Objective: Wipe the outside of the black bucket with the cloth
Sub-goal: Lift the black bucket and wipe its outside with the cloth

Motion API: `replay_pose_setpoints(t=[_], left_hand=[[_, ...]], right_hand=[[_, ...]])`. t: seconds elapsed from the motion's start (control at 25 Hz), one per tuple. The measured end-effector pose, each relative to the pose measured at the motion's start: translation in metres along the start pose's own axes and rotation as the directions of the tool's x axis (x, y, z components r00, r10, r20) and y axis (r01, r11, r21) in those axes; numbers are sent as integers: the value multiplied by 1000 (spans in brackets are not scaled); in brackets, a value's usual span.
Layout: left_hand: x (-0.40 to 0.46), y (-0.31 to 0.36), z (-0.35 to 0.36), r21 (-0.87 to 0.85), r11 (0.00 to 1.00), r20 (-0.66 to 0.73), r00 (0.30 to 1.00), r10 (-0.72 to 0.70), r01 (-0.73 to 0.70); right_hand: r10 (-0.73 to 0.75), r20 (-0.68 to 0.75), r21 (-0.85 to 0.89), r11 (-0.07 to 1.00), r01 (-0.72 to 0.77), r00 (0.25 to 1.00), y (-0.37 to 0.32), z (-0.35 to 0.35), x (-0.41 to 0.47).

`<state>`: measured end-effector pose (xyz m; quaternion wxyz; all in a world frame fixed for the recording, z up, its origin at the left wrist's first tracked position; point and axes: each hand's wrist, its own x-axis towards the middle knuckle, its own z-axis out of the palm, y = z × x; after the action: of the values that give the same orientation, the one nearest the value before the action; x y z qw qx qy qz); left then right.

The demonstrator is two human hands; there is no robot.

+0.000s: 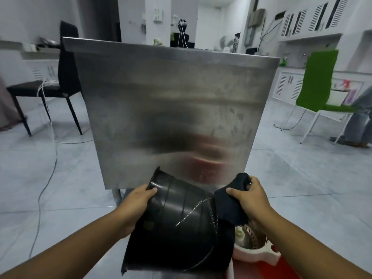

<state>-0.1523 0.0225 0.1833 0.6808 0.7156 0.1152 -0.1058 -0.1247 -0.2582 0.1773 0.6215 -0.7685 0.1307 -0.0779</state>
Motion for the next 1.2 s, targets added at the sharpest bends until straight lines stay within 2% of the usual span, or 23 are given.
replay_pose_setpoints(t=[0.12, 0.24, 0.4, 0.52, 0.6, 0.72, 0.84, 0.92, 1.08, 1.12, 1.2], left_hand=[[-14, 5, 9, -94, 996, -25, 1000, -8, 6], [-17, 12, 16, -139, 990, -112, 994, 3, -18], [-12, 17, 6, -221, 975, -194, 980, -41, -2], [-11, 20, 1, -276, 961, -206, 978, -34, -25], [-15, 20, 3, -274, 960, -206, 979, -3, -55], [-26, 20, 10, -257, 961, -151, 987, 62, -99], [-37, 25, 18, -250, 960, -96, 989, 108, -129], [-41, 29, 21, -242, 958, -86, 987, 134, -152], [-36, 38, 8, -259, 947, -186, 972, 146, -192], [-34, 40, 3, -271, 940, -219, 965, 147, -204], [-32, 41, -3, -298, 928, -253, 956, 149, -223]], right_hand=[[-165, 69, -145, 974, 173, 984, -11, 12, -23], [-301, 253, -240, 901, 361, 919, -16, 28, -49], [-494, 537, -337, 617, 711, 684, 1, 40, -73], [-574, 610, -326, 447, 833, 546, 7, 47, -89], [-572, 684, -284, 363, 887, 453, 11, 52, -100], [-516, 721, -246, 435, 866, 463, 0, 57, -111], [-534, 707, -335, 324, 885, 464, -9, 59, -102], [-537, 653, -424, 325, 845, 534, -10, 59, -88], [-523, 487, -527, 464, 712, 700, -5, 44, -67], [-497, 497, -539, 466, 701, 712, -2, 41, -68], [-445, 576, -545, 416, 728, 686, 8, 46, -79]])
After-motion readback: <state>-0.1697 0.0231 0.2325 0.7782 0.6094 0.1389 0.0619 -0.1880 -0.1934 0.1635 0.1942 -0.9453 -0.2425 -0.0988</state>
